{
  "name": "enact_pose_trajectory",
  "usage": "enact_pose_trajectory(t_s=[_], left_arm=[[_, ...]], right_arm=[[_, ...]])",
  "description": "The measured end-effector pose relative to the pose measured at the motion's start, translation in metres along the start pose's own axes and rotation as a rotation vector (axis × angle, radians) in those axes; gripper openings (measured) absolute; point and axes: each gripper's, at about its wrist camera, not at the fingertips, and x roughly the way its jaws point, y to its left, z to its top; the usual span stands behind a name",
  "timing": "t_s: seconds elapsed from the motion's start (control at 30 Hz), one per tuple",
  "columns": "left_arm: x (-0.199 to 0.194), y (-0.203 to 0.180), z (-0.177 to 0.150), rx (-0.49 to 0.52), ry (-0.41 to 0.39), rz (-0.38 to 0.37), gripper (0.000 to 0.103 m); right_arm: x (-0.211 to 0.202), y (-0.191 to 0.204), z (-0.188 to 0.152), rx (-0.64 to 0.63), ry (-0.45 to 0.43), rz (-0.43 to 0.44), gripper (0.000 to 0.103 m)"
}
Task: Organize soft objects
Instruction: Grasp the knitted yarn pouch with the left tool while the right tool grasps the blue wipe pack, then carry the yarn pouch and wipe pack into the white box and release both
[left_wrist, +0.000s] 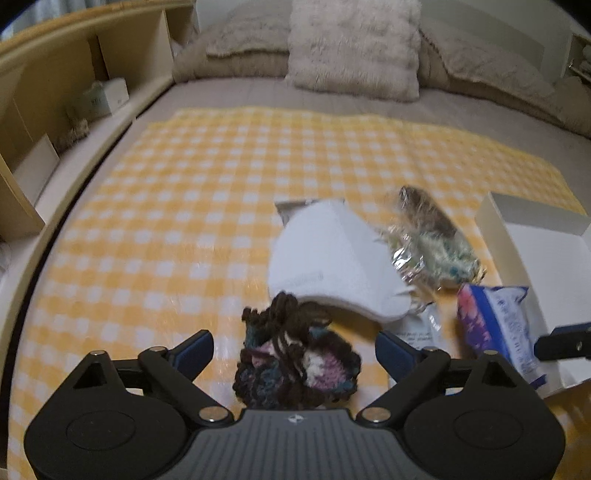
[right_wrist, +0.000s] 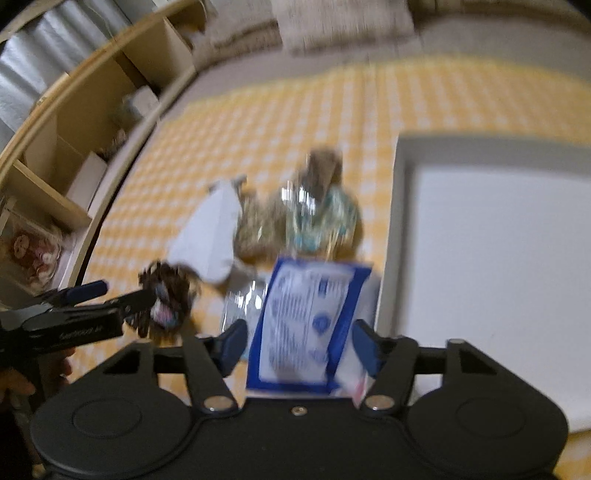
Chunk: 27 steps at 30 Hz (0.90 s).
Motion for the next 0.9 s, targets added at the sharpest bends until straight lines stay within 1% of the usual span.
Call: enact_pose_trajectory(t_s=[0.03,0.1,0.2,0.27,0.37,0.43,0.47,0.5,0.57,0.63,0.67,0.73,0.77,0.9], left_arm=[[0.004,0.002,-0.001,0.000,0.011,0.002,0.092],[0.012,0.004,-0.003,-0.004,0.031,0.005,0.087],[0.023,0.008,-0.007,-0.018,0.075,-0.020,0.083],[0.029,0.009,-0.008,-0.020,0.093,-0.029,0.082],[0.036,0.007,-0.008,-0.016,0.108,-0.019,0.082],[0.038,0.008,-0.008,-0.023,0.114,-0.027,0.076],[0.039,0.008,-0.008,-0.027,0.117,-0.034,0.070],[0.040,0.009,-0.007,-0.031,0.120,-0.037,0.063],[0.040,0.011,-0.007,-0.035,0.123,-0.040,0.056],[0.041,0.011,-0.008,-0.038,0.123,-0.039,0.053],[0.040,0.011,-0.008,-0.039,0.126,-0.038,0.051],[0.037,0.010,-0.009,-0.041,0.127,-0.038,0.048],[0.034,0.011,-0.010,-0.047,0.127,-0.041,0.047],[0.023,0.013,-0.012,-0.081,0.117,-0.056,0.046]], right_arm=[[0.005,0.000,-0.002,0.000,0.021,0.003,0.055],[0.013,0.000,-0.005,-0.016,0.047,-0.006,0.054],[0.024,0.000,-0.007,-0.028,0.088,-0.021,0.054],[0.030,-0.001,-0.009,-0.026,0.109,-0.023,0.054],[0.037,0.001,-0.009,-0.049,0.122,-0.014,0.053],[0.040,0.003,-0.010,-0.076,0.130,-0.012,0.052],[0.041,0.004,-0.011,-0.091,0.136,-0.011,0.050],[0.042,0.004,-0.012,-0.104,0.142,-0.011,0.047],[0.045,0.005,-0.013,-0.129,0.155,-0.009,0.038],[0.046,0.008,-0.015,-0.173,0.158,-0.022,0.028],[0.046,0.011,-0.016,-0.204,0.156,-0.027,0.025],[0.043,0.018,-0.018,-0.258,0.152,-0.035,0.009],[0.042,0.019,-0.019,-0.271,0.151,-0.031,0.007],[0.035,0.022,-0.019,-0.291,0.131,-0.012,0.004]])
